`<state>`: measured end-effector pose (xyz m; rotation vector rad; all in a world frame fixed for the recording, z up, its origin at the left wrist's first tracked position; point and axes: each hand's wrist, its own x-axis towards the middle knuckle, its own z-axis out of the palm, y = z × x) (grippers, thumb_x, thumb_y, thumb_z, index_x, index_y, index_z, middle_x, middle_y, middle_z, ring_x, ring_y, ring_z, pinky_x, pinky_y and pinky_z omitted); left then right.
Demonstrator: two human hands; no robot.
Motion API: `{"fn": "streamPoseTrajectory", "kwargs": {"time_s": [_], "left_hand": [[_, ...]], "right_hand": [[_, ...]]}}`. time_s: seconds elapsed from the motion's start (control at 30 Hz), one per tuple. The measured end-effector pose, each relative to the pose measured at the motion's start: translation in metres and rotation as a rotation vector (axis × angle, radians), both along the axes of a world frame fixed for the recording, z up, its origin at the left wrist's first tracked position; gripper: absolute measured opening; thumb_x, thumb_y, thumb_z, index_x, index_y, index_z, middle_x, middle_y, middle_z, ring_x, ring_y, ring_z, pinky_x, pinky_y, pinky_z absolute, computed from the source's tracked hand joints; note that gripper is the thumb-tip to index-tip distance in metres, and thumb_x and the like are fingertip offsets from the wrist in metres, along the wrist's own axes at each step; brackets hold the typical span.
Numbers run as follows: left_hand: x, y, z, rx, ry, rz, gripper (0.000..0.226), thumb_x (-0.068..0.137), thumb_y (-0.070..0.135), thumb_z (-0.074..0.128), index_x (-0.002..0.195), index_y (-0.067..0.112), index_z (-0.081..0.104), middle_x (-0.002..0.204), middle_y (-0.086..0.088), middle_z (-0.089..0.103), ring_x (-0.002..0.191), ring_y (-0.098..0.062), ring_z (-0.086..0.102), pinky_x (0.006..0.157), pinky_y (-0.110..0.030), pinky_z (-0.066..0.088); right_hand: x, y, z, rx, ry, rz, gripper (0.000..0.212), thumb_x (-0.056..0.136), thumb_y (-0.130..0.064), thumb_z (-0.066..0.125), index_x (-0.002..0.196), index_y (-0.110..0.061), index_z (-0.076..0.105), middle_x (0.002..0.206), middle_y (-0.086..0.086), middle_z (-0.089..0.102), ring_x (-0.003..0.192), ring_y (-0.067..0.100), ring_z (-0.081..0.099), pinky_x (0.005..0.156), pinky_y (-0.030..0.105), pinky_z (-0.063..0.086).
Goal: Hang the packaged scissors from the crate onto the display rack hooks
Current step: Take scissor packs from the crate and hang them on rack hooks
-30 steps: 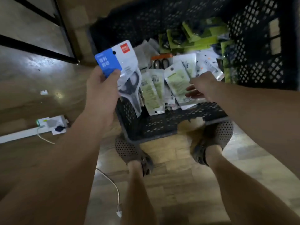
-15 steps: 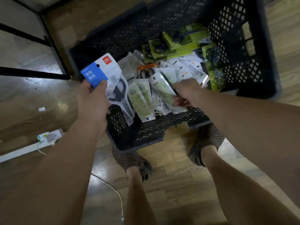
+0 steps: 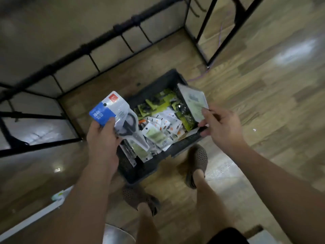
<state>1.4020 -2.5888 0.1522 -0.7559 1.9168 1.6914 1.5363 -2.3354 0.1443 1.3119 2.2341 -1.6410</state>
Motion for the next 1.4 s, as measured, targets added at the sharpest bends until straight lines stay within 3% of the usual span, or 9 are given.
{"fn": "streamPoseTrajectory", "kwargs": {"time_s": [0.13, 0.27, 0.37, 0.5, 0.63, 0.73, 0.87, 0.97, 1.4], "left_hand": [[-0.032, -0.002, 0.145, 0.044, 0.120, -0.108, 0.025, 0.105, 0.012, 0.055, 0.124, 0.023, 0.067, 0.115, -0.006, 0.076, 0.100, -0.022, 0.075, 0.076, -0.032, 0.061], [-0.047, -0.024, 0.301, 0.039, 0.308, -0.184, 0.022, 0.104, 0.013, 0.057, 0.120, 0.022, 0.069, 0.116, -0.005, 0.076, 0.107, -0.026, 0.073, 0.092, -0.042, 0.057], [-0.044, -0.053, 0.398, -0.029, 0.474, -0.175, 0.018, 0.102, 0.015, 0.062, 0.114, 0.023, 0.072, 0.111, 0.000, 0.078, 0.104, -0.021, 0.072, 0.092, -0.040, 0.054], [-0.024, -0.085, 0.495, -0.081, 0.628, -0.064, 0.017, 0.101, 0.009, 0.063, 0.111, 0.018, 0.072, 0.104, -0.005, 0.078, 0.097, -0.027, 0.072, 0.086, -0.040, 0.057], [-0.005, -0.104, 0.562, -0.100, 0.741, 0.037, 0.017, 0.101, 0.013, 0.062, 0.112, 0.019, 0.073, 0.109, -0.006, 0.078, 0.105, -0.035, 0.072, 0.094, -0.053, 0.056], [0.009, -0.115, 0.597, -0.096, 0.793, 0.146, 0.016, 0.101, 0.010, 0.061, 0.110, 0.018, 0.072, 0.101, -0.001, 0.080, 0.094, -0.025, 0.075, 0.086, -0.042, 0.060], [0.032, -0.136, 0.610, -0.087, 0.819, 0.262, 0.015, 0.102, 0.007, 0.060, 0.108, 0.014, 0.071, 0.097, -0.008, 0.080, 0.081, -0.019, 0.074, 0.076, -0.040, 0.060], [0.040, -0.162, 0.601, -0.106, 0.786, 0.333, 0.014, 0.102, 0.009, 0.061, 0.110, 0.014, 0.071, 0.097, -0.012, 0.078, 0.080, -0.023, 0.075, 0.077, -0.044, 0.060], [-0.017, -0.322, 0.592, -0.206, 0.854, 0.260, 0.009, 0.099, 0.018, 0.067, 0.102, 0.022, 0.073, 0.092, 0.004, 0.079, 0.086, -0.011, 0.075, 0.074, -0.026, 0.058]], "right_hand": [[-0.012, -0.012, 0.154, -0.223, 0.256, -0.134, 0.028, 0.099, -0.003, 0.053, 0.111, -0.013, 0.076, 0.096, 0.013, 0.074, 0.086, 0.023, 0.074, 0.074, 0.033, 0.060], [-0.024, -0.040, 0.305, -0.178, 0.488, -0.145, 0.022, 0.095, -0.010, 0.068, 0.086, -0.029, 0.075, 0.081, 0.013, 0.064, 0.076, 0.025, 0.056, 0.071, 0.036, 0.046], [-0.031, -0.059, 0.394, -0.139, 0.626, -0.044, 0.044, 0.097, 0.000, 0.063, 0.118, -0.039, 0.064, 0.089, 0.015, 0.072, 0.080, 0.037, 0.067, 0.073, 0.051, 0.057], [-0.038, -0.067, 0.485, -0.245, 0.750, 0.078, 0.069, 0.096, 0.011, 0.057, 0.145, -0.034, 0.042, 0.101, 0.004, 0.079, 0.092, 0.020, 0.075, 0.073, 0.026, 0.061], [-0.056, -0.073, 0.538, -0.324, 0.790, 0.260, 0.078, 0.094, 0.016, 0.055, 0.148, -0.037, 0.034, 0.090, 0.013, 0.078, 0.077, 0.022, 0.074, 0.068, 0.030, 0.061], [-0.073, -0.086, 0.565, -0.392, 0.731, 0.416, 0.072, 0.096, 0.012, 0.056, 0.146, -0.037, 0.038, 0.090, 0.015, 0.075, 0.084, 0.033, 0.072, 0.076, 0.044, 0.062], [-0.092, -0.125, 0.589, -0.321, 0.669, 0.617, 0.027, 0.098, 0.005, 0.052, 0.107, -0.017, 0.065, 0.088, 0.006, 0.074, 0.081, 0.020, 0.070, 0.059, 0.025, 0.055], [-0.102, -0.161, 0.593, -0.362, 0.627, 0.660, 0.008, 0.100, -0.003, 0.054, 0.096, -0.006, 0.060, 0.082, 0.018, 0.066, 0.071, 0.024, 0.064, 0.059, 0.036, 0.053], [-0.179, -0.348, 0.600, -0.132, 0.749, 0.620, 0.039, 0.099, -0.031, 0.066, 0.075, -0.005, 0.050, 0.062, 0.003, 0.048, 0.056, 0.013, 0.042, 0.049, 0.026, 0.032]]}}
